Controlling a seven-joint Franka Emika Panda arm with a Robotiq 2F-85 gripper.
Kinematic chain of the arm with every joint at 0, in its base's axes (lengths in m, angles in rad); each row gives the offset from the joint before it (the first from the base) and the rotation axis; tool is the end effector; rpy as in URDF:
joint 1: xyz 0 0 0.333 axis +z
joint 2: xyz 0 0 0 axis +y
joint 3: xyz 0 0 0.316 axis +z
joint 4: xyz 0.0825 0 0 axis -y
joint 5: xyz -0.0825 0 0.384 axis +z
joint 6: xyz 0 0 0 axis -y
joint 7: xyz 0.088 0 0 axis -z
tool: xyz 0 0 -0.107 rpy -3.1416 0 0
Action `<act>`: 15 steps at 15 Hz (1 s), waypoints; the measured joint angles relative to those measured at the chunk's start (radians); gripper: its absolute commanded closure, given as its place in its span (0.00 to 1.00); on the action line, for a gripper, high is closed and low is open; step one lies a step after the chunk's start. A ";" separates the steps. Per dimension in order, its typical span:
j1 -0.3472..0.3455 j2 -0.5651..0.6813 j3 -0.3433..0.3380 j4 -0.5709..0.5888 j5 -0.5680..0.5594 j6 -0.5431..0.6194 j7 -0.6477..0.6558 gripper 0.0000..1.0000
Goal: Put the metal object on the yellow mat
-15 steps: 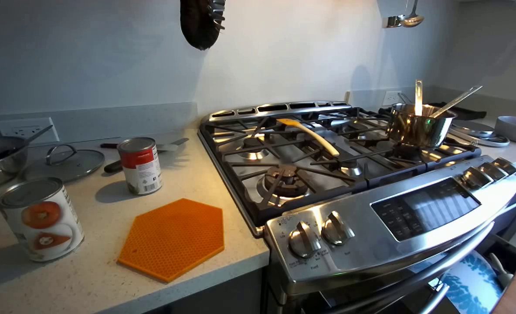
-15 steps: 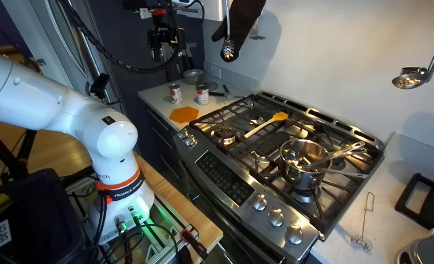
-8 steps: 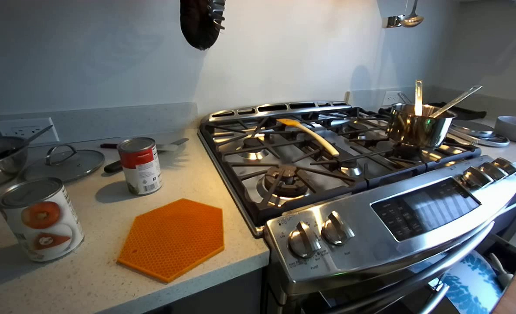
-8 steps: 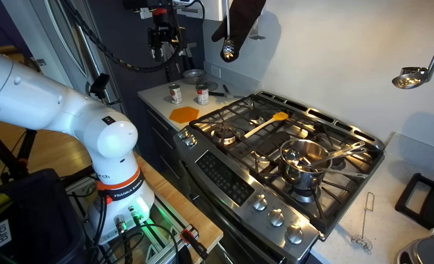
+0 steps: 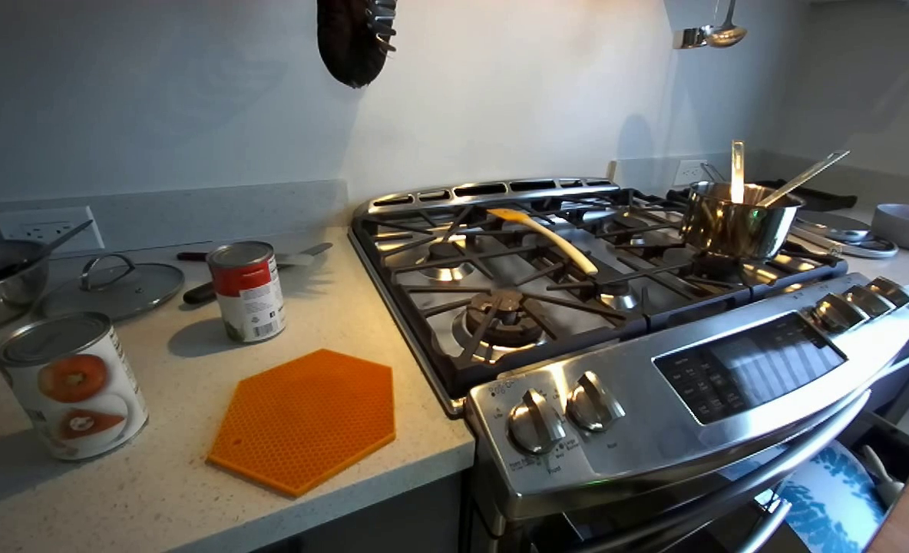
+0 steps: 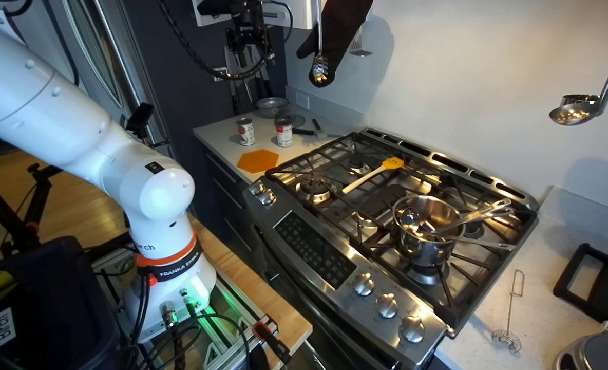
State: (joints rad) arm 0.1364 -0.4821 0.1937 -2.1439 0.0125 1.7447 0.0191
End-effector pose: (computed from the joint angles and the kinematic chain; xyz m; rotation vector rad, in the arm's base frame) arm 0.3880 0.1495 0.5948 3.0426 0.4459 0.1335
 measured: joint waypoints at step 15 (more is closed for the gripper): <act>-0.161 0.194 0.065 -0.026 -0.275 0.975 0.520 0.00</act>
State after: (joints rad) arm -0.0248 -0.2878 0.2585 -2.1698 -0.2621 2.7200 0.5392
